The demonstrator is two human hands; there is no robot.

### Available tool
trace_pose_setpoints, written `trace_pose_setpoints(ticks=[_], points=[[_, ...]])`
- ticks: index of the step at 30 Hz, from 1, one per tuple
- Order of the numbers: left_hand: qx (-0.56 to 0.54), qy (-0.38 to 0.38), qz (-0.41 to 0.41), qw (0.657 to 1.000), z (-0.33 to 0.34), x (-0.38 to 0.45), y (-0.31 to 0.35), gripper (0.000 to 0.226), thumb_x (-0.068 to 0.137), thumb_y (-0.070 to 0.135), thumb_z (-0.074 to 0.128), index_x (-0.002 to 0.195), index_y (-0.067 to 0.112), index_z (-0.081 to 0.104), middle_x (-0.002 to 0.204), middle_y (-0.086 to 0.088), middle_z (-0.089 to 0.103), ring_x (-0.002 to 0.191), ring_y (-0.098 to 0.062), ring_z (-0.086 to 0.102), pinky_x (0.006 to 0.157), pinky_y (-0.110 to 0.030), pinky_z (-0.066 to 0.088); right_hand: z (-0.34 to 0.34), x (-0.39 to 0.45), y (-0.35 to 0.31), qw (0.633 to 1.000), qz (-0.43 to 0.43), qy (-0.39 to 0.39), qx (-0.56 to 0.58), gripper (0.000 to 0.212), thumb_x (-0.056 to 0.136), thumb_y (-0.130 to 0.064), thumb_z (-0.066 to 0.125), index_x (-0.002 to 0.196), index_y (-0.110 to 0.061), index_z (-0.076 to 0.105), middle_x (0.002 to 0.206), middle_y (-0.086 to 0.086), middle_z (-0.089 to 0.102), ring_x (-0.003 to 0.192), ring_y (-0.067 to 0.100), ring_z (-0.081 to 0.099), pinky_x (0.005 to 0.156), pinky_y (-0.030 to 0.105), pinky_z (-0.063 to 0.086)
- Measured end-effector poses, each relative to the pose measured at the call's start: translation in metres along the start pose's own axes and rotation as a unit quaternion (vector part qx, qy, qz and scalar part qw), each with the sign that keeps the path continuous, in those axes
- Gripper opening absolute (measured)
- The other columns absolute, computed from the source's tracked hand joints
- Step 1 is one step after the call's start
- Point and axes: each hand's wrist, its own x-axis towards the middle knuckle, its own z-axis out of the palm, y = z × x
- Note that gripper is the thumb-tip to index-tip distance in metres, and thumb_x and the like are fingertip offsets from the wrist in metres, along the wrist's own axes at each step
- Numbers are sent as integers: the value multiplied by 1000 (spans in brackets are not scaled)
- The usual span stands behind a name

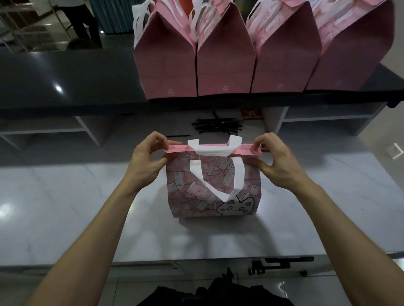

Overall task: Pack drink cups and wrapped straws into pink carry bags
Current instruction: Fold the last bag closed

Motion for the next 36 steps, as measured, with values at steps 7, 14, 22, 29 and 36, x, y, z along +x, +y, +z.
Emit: trace_pose_setpoints(ticks=[7, 14, 22, 29, 36], points=[[-103, -2, -41, 994, 3, 1, -1, 13, 108, 8, 64, 110, 16, 54, 120, 11, 81, 120, -11, 74, 87, -24, 64, -2, 3, 0, 1000, 6, -4, 9, 41, 91, -28, 86, 106, -41, 50, 119, -20, 51, 110, 14, 60, 93, 19, 49], [54, 8, -3, 999, 2, 3, -2, 28, 104, -1, 65, 98, 26, 58, 116, 18, 79, 124, -10, 69, 96, -39, 66, -3, 2, -4, 1000, 5, -8, 4, 37, 92, -30, 85, 109, -35, 52, 120, -13, 54, 113, 17, 61, 99, 38, 60], [157, -74, 50, 984, -19, 2, -1, 25, 91, 43, 82, 105, 34, 64, 124, 32, 74, 120, 1, 67, 100, -36, 59, -15, -2, -12, 999, -29, -18, -22, 40, 94, -73, 63, 105, -37, 52, 113, -15, 55, 105, 12, 59, 92, 33, 55], [190, -50, 24, 980, -7, 7, 4, 43, 86, 41, 90, 119, 46, 63, 111, 28, 70, 107, -2, 67, 89, -34, 61, -18, 5, -20, 996, 1, -45, -74, 40, 95, -46, 77, 128, -32, 60, 118, -16, 61, 104, 13, 63, 89, 38, 60], [136, -32, 13, 990, -9, 8, 2, 46, 83, 39, 93, 123, 31, 74, 122, 15, 67, 116, -2, 67, 87, -23, 64, -13, 1, -28, 993, -16, -50, -106, 45, 100, -51, 68, 136, -25, 66, 122, -13, 59, 102, 12, 61, 91, 36, 59]])
